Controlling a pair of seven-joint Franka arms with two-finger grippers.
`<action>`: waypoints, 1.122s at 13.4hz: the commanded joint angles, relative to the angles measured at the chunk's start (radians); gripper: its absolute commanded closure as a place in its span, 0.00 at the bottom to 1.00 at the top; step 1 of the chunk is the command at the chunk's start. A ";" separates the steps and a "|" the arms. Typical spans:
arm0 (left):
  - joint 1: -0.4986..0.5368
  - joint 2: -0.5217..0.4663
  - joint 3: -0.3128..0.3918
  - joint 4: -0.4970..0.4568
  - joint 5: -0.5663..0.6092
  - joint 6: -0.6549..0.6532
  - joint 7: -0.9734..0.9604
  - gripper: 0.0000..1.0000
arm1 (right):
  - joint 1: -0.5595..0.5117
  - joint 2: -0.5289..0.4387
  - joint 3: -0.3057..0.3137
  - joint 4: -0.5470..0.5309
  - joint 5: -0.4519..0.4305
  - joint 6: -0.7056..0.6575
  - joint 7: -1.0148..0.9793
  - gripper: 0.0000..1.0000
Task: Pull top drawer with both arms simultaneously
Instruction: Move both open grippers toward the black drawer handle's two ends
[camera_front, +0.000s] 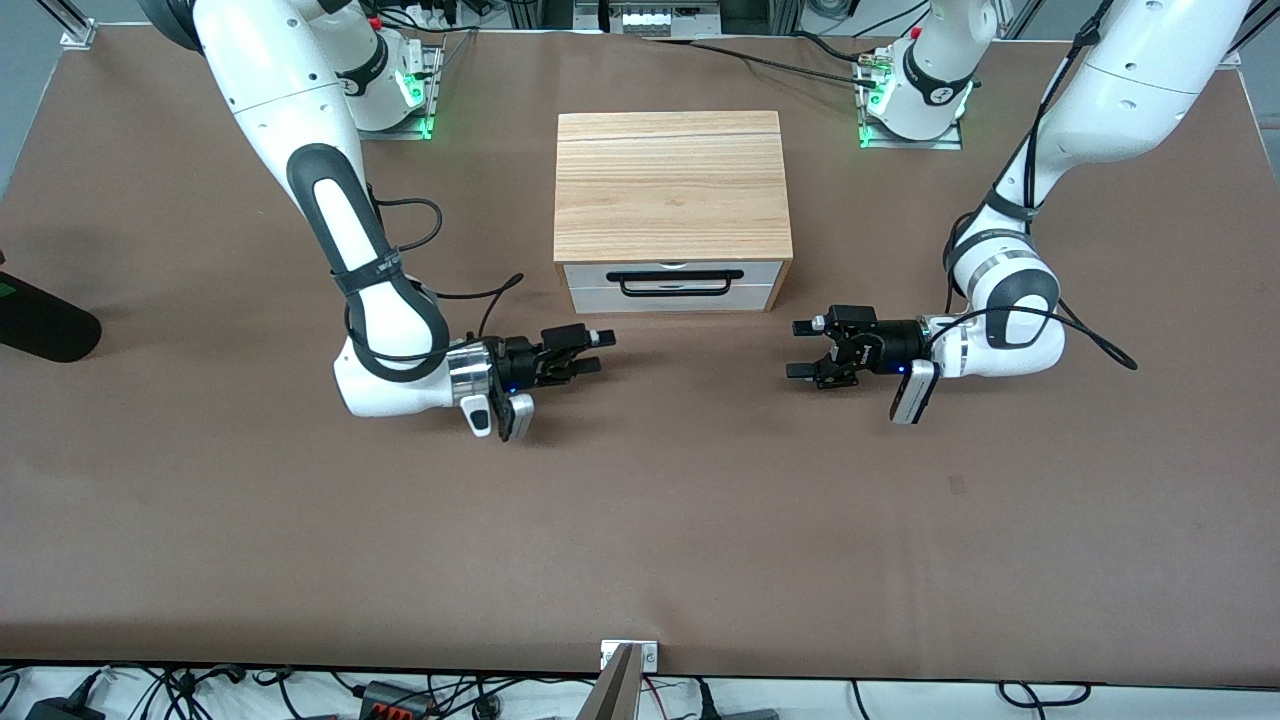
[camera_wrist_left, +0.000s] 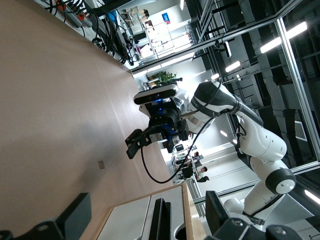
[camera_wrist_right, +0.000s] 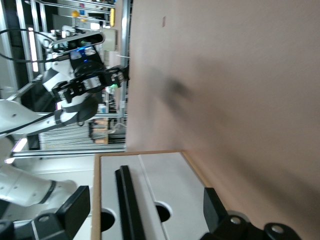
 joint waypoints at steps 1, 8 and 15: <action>0.006 0.023 -0.012 -0.010 -0.015 -0.002 0.036 0.00 | -0.010 -0.019 0.020 -0.071 0.104 -0.069 -0.083 0.00; 0.014 0.062 -0.012 -0.044 -0.035 0.023 0.042 0.00 | -0.036 -0.031 0.018 -0.177 0.130 -0.214 -0.195 0.00; 0.008 0.024 -0.105 -0.174 -0.319 0.139 0.103 0.00 | -0.027 -0.023 0.020 -0.178 0.133 -0.205 -0.197 0.00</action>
